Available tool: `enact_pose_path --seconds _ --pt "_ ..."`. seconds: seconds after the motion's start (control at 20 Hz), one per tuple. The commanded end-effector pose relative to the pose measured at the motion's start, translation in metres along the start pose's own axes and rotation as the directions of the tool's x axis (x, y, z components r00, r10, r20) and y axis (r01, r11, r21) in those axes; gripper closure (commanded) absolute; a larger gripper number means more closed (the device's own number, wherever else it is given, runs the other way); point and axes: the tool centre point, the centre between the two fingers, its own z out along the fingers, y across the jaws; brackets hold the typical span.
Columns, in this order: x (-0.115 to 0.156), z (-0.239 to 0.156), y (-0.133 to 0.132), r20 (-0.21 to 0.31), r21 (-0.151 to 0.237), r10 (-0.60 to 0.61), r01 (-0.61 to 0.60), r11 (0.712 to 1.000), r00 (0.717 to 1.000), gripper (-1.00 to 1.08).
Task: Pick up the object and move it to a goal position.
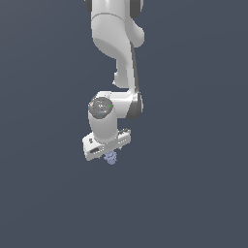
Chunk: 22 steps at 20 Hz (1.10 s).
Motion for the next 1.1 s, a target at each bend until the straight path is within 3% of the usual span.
enact_pose_path --seconds 0.0,0.45,0.5,1.05 --pt "-0.001 0.014 -0.001 0.001 0.001 -0.001 0.001 1.000 1.000 -0.92" --pt "0.000 0.035 0.000 0.001 0.001 -0.003 0.003 1.000 1.000 -0.92" --pt "0.000 0.035 0.000 0.001 0.001 -0.003 0.003 1.000 1.000 1.08" --pt "0.000 0.034 0.000 0.001 0.001 -0.003 0.003 1.000 1.000 1.08"
